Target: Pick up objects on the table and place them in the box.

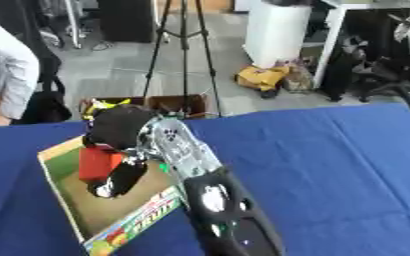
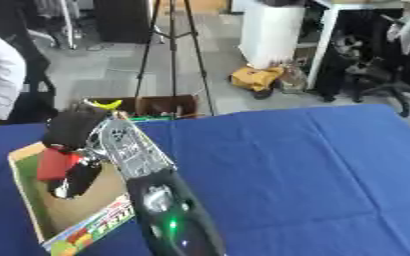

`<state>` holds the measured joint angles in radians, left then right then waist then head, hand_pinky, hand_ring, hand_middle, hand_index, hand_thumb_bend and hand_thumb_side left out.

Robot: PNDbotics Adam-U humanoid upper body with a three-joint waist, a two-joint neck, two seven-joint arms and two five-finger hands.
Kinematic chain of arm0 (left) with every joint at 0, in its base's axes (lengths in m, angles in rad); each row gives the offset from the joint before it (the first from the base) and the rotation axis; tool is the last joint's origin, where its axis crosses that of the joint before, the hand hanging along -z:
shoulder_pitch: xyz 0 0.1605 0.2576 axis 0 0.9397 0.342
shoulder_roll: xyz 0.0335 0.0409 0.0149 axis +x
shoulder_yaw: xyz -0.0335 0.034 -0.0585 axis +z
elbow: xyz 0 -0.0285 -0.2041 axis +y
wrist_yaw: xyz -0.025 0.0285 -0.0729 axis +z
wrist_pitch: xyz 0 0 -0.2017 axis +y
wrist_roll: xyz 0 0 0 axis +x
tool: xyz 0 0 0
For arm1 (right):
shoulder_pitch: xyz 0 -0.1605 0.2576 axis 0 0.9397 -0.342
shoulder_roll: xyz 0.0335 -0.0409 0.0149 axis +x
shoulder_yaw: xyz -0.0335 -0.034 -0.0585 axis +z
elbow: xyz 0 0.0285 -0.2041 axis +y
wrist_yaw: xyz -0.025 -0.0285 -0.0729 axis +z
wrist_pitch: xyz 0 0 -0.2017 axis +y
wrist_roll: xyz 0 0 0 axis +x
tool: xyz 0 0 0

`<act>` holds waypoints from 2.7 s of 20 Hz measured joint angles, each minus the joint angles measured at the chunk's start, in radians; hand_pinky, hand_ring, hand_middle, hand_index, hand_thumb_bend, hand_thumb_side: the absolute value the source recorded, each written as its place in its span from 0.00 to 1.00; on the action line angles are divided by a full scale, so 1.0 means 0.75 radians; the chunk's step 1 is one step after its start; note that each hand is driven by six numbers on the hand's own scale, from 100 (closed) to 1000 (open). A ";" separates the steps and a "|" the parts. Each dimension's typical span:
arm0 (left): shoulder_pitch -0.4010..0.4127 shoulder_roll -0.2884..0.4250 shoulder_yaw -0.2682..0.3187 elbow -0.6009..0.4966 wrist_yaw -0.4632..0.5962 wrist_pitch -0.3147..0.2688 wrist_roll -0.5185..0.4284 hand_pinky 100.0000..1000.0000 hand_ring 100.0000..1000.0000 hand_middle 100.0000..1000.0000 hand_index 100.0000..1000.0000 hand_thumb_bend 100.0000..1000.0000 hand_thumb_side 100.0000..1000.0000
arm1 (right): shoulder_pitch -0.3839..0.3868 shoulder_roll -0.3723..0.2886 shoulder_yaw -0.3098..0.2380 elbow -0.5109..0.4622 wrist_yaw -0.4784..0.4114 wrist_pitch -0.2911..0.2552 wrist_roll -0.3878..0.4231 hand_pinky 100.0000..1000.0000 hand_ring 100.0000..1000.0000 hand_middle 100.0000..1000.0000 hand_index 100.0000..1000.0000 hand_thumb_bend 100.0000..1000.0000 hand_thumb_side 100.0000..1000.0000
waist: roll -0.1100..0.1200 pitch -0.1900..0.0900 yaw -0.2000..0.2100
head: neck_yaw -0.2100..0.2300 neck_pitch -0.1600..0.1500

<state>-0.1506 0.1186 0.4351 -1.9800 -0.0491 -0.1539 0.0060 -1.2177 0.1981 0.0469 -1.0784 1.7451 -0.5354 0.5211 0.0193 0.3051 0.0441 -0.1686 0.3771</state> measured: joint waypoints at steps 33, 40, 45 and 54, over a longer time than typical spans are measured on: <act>-0.001 0.000 0.000 0.000 0.000 -0.003 -0.004 0.31 0.57 0.61 0.90 0.35 0.80 | 0.020 0.086 -0.047 0.138 0.164 0.088 -0.020 0.74 0.69 0.35 0.49 0.00 0.54 | 0.001 0.000 0.007 | -0.019 -0.012; -0.001 0.000 0.000 0.000 0.000 -0.004 -0.006 0.31 0.57 0.61 0.90 0.36 0.80 | 0.029 0.104 -0.069 0.154 0.189 0.107 -0.009 0.74 0.70 0.39 0.53 0.00 0.54 | 0.004 0.000 0.005 | -0.020 -0.013; -0.001 0.000 0.000 0.000 0.000 -0.004 -0.006 0.31 0.57 0.61 0.90 0.36 0.80 | 0.029 0.104 -0.071 0.145 0.174 0.116 0.008 0.75 0.73 0.49 0.60 0.00 0.57 | 0.004 0.000 0.002 | -0.022 -0.014; 0.000 0.000 0.000 0.000 0.000 -0.005 -0.007 0.31 0.57 0.61 0.90 0.36 0.80 | 0.034 0.105 -0.079 0.065 0.121 0.130 0.068 0.79 0.81 0.69 0.74 0.00 0.75 | 0.005 0.000 -0.001 | -0.026 -0.014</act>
<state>-0.1509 0.1183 0.4347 -1.9800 -0.0490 -0.1575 0.0007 -1.1922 0.2768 -0.0120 -1.0294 1.8361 -0.4382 0.5722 0.0231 0.3052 0.0433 -0.1879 0.3666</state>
